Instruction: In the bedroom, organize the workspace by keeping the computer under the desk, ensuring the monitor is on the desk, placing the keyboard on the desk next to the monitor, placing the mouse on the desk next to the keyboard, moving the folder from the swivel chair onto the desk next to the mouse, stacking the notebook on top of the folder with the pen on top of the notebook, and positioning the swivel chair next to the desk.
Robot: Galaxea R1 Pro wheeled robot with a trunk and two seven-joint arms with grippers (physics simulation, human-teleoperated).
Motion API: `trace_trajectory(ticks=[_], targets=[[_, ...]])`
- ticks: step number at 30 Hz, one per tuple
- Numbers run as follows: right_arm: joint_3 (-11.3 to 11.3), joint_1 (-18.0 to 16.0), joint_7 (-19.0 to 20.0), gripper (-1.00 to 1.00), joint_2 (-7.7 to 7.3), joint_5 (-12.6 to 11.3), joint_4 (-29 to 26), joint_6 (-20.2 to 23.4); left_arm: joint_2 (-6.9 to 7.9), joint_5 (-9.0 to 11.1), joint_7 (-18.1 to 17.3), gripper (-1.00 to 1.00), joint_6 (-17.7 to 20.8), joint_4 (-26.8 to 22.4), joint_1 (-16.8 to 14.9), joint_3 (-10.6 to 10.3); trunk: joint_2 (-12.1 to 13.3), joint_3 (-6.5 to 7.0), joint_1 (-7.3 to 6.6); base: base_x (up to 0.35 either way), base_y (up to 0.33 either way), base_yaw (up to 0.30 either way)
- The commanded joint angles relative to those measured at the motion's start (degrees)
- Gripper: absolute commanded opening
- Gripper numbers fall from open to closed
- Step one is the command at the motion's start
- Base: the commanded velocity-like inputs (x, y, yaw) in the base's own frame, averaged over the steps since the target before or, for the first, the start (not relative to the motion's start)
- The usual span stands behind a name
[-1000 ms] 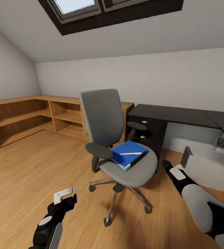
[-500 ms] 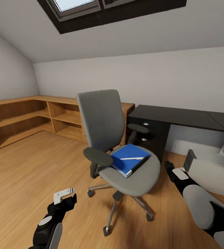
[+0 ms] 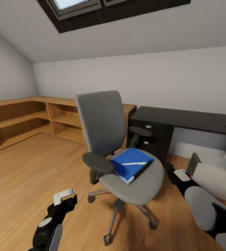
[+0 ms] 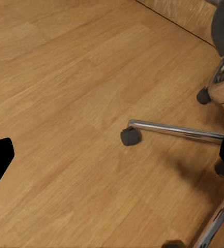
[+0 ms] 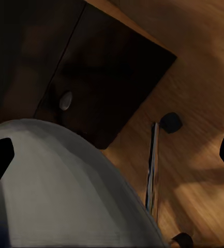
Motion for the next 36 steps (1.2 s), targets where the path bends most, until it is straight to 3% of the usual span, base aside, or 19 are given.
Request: trace_trajectory(ticks=[1,16,36], targets=[[0.0,0.0,-0.3,1.0,0.0,-0.3,-0.1,0.5,-0.03,0.6,0.4,1.0,0.2,-0.2,0.0,0.0,0.0,-0.06,-0.01,0.006,0.0,0.0],[-0.1,0.0,-0.3,1.0,0.0,-0.4,-0.2,1.9,-0.03,0.7,0.4,1.0,0.2,-1.0,0.1,0.0,0.0,-0.06,-0.01,0.001,0.0,0.008],[-0.1,0.0,0.0,1.0,0.03,-0.4,-0.1,1.8,-0.03,0.7,0.4,1.0,0.3,-1.0,0.1,0.0,0.0,-0.51,-0.01,0.0,0.0,0.154]])
